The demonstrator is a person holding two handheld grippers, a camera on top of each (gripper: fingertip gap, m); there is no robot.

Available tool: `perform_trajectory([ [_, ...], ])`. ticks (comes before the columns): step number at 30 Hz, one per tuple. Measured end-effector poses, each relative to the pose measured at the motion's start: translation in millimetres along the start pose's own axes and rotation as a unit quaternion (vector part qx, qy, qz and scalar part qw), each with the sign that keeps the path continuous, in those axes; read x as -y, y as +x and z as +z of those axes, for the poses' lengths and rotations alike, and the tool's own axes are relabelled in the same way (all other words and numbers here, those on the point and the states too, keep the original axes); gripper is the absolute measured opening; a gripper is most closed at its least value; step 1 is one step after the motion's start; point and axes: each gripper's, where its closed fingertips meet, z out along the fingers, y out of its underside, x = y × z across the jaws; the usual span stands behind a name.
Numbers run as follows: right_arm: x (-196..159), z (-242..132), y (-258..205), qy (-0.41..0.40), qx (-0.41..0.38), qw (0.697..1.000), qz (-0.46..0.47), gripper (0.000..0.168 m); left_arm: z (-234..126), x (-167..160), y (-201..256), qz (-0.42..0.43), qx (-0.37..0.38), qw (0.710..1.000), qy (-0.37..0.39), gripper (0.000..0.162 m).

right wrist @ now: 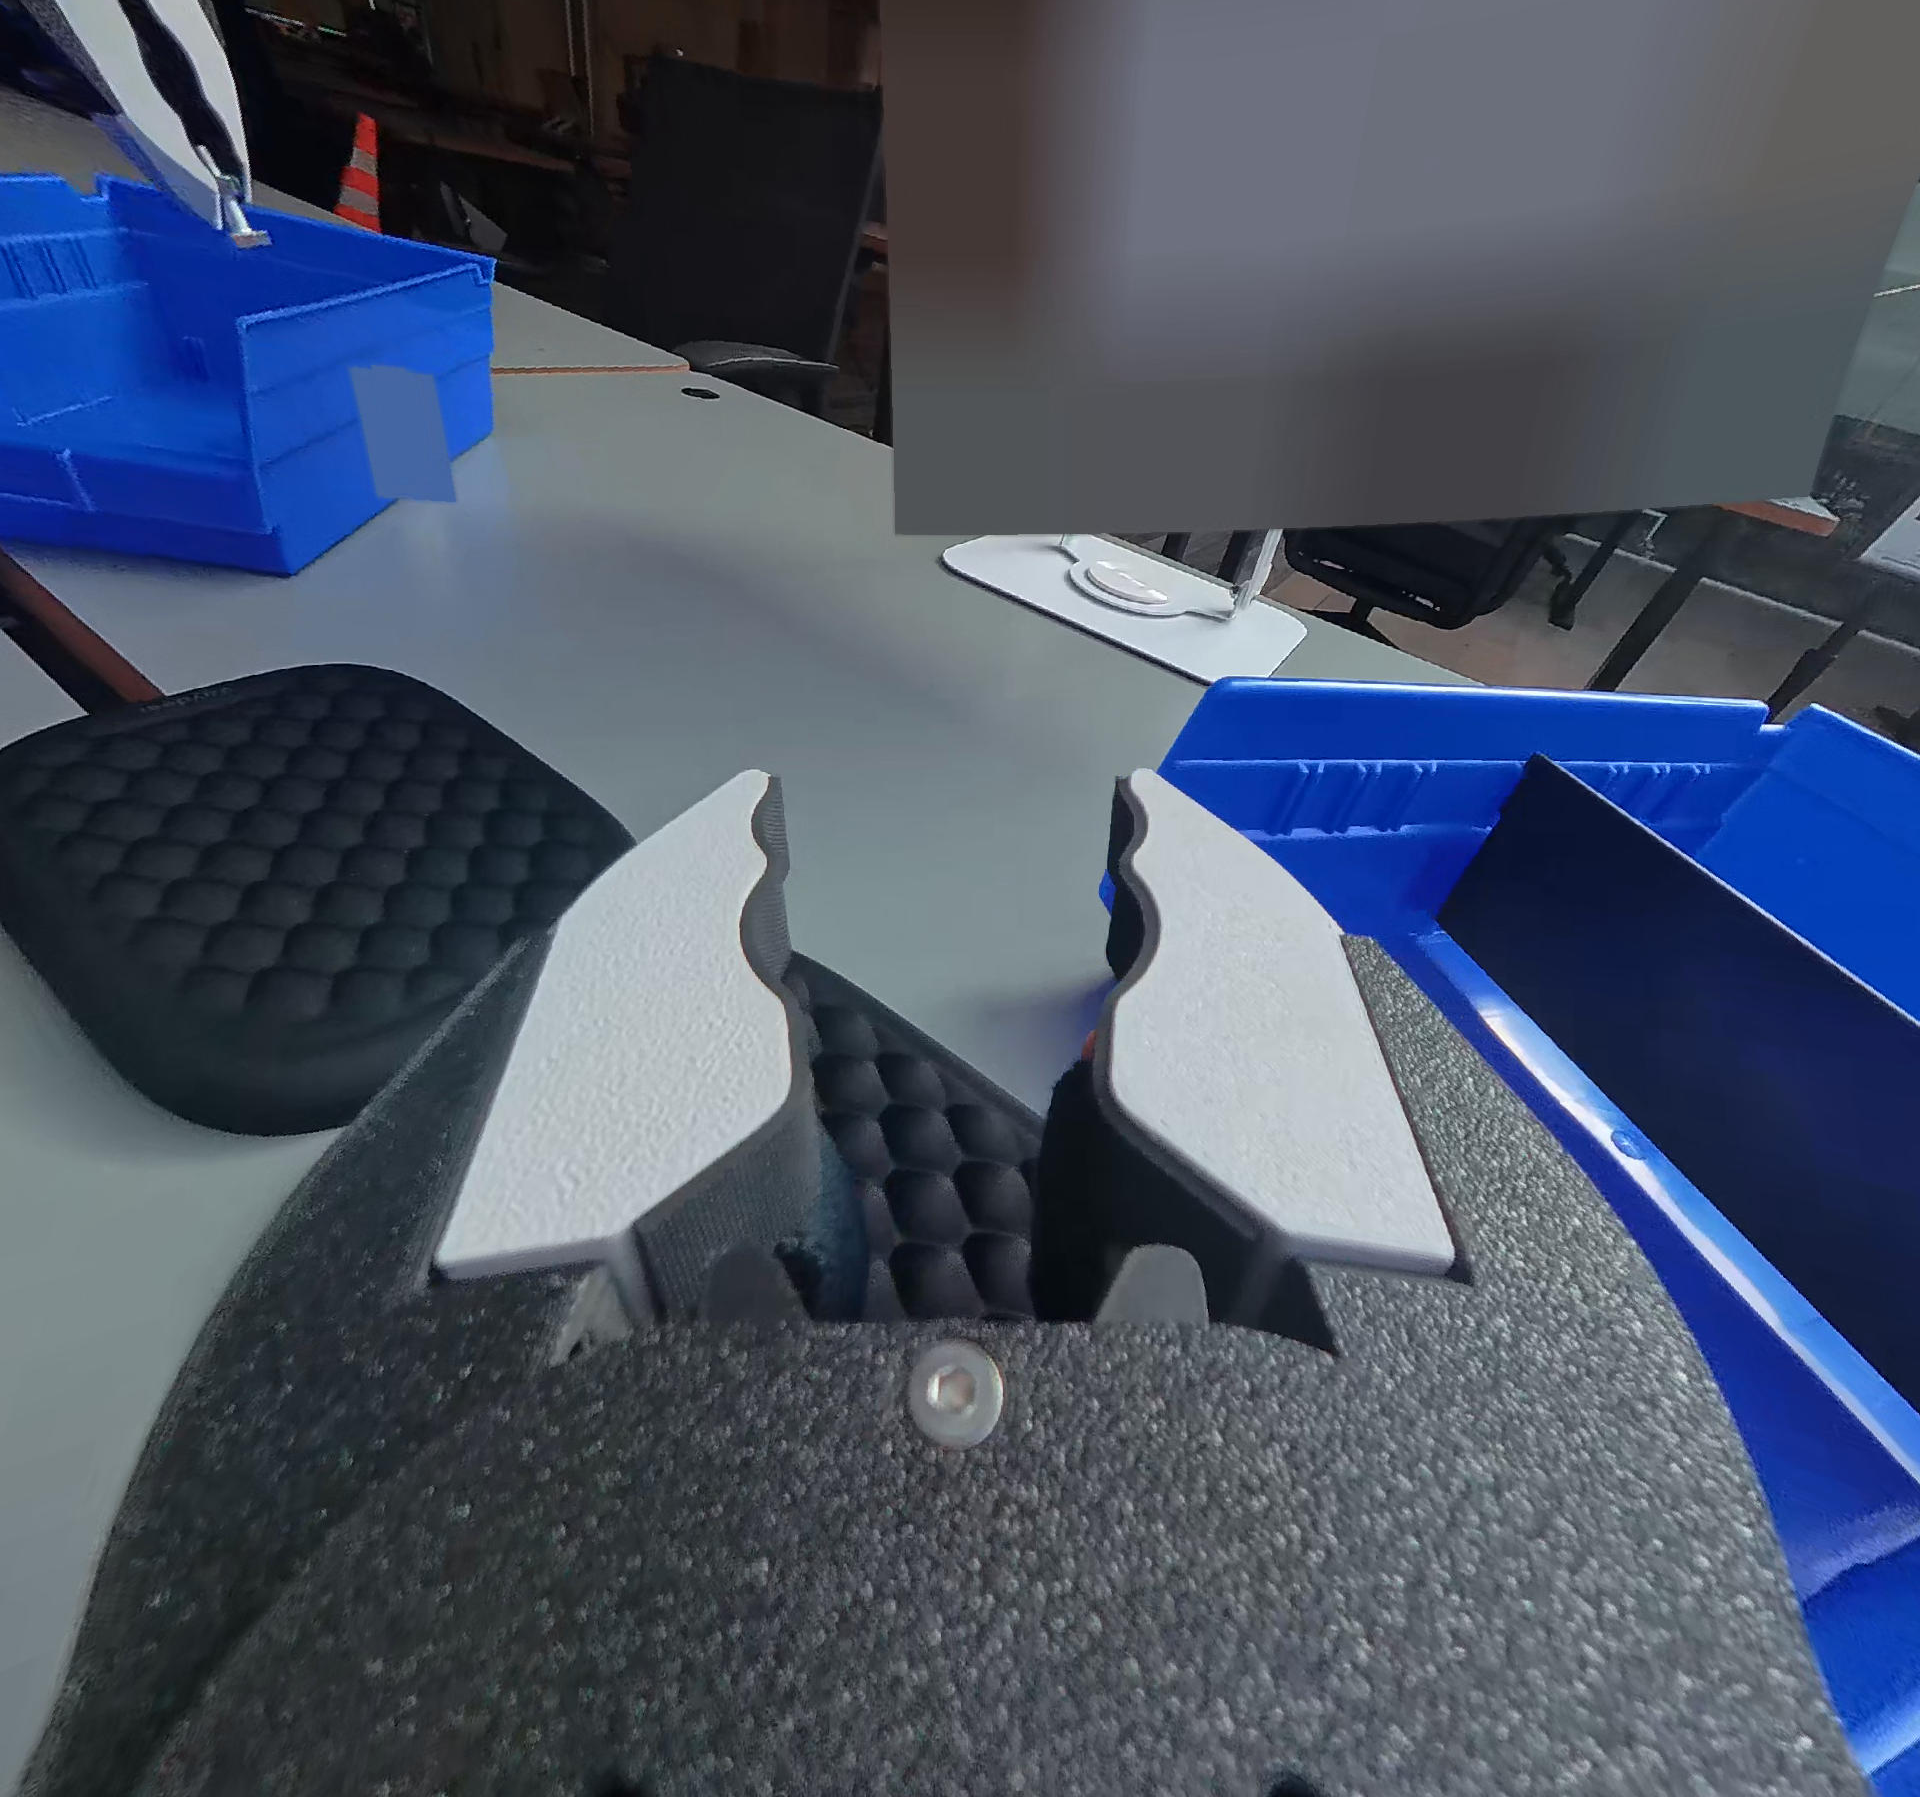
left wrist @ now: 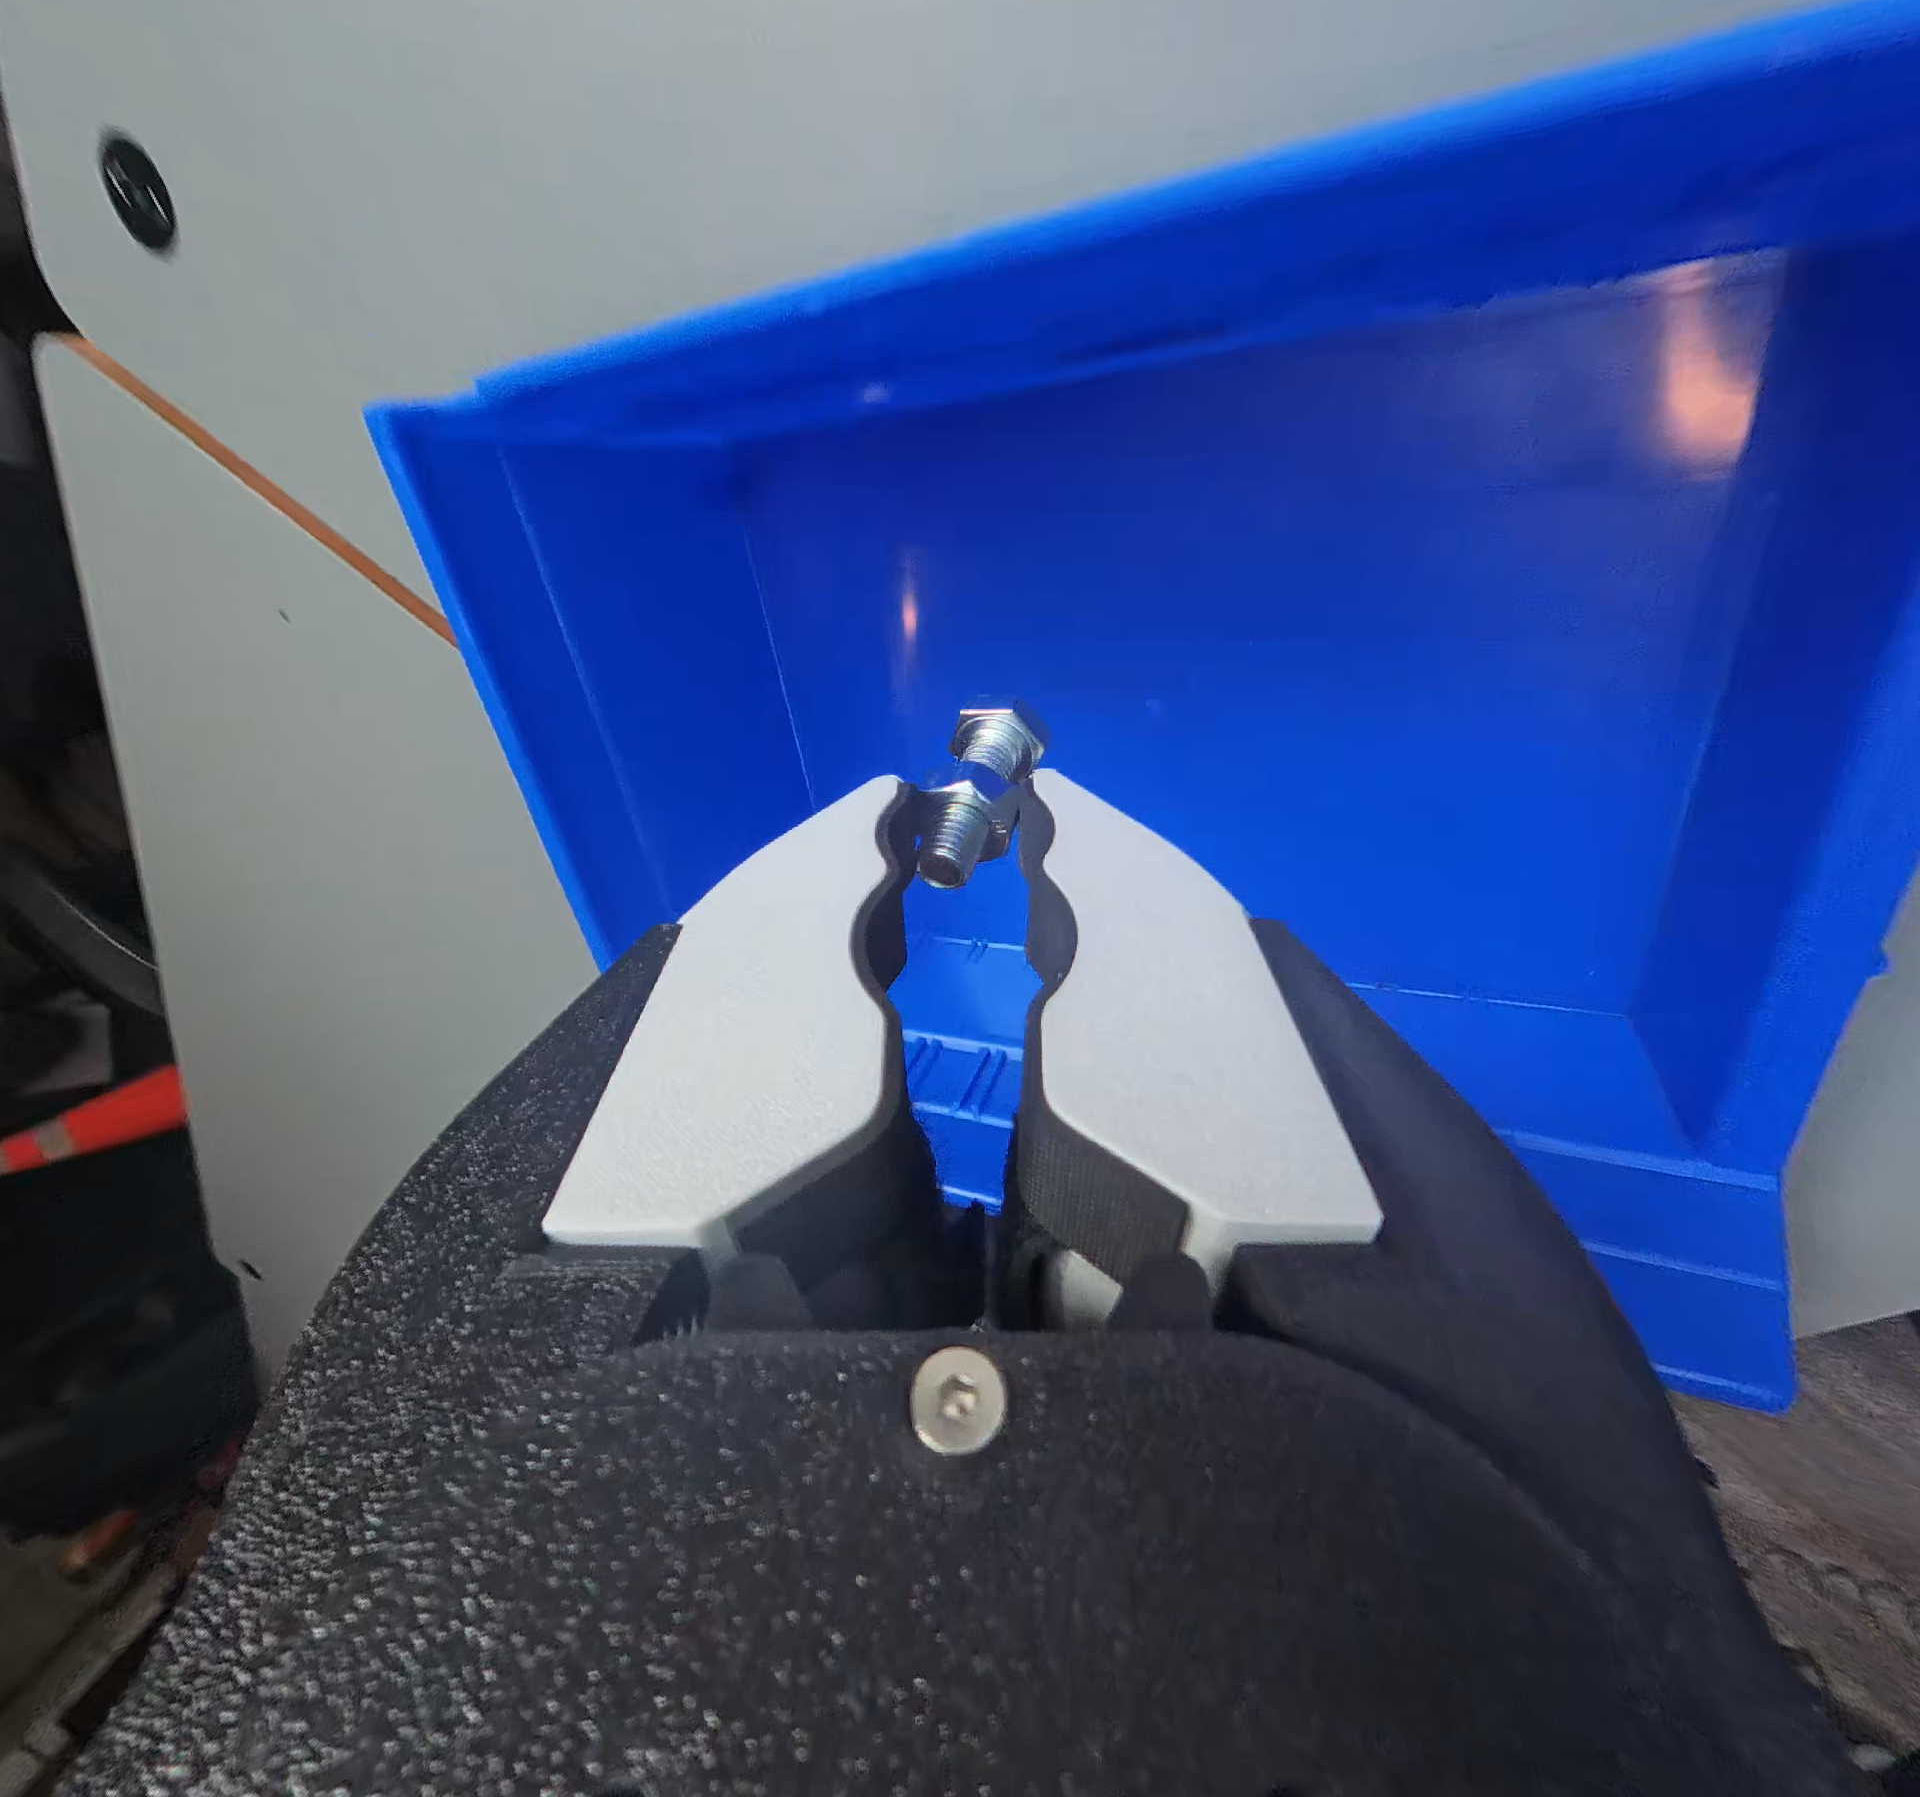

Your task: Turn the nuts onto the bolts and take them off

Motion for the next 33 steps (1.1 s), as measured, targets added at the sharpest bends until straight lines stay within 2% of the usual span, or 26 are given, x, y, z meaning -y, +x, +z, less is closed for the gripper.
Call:
perform_trajectory([
  [6, -8.7, 3.6, -2.5, -0.016, 0.002, 1.0, 0.003, 0.06, -34.7, 119.3, 67.1, 0.184, 0.027, 0.981, 0.065, 0.018],
  [10, -8.2, 2.9, -2.2, -0.012, -0.002, 1.0, 0.001, 0.058, -25.5, 190.7, 132.8, 0.3, 0.003, 0.951, 0.075, 0.019],
  [14, -7.6, 1.4, -1.9, -0.008, -0.007, 1.0, -0.001, 0.057, -8.4, 233.4, 182.0, 0.392, 0.0, 0.919, 0.046, 0.019],
  [21, -8.1, 2.0, -3.4, -0.007, -0.007, 1.0, -0.009, 0.056, 10.3, 266.1, 212.1, 0.46, 0.033, 0.887, -0.004, 0.019],
  [33, -9.1, 3.1, -3.8, -0.008, -0.002, 1.0, -0.006, 0.056, 15.6, 275.1, 233.8, 0.459, 0.021, 0.888, 0.012, 0.022],
])
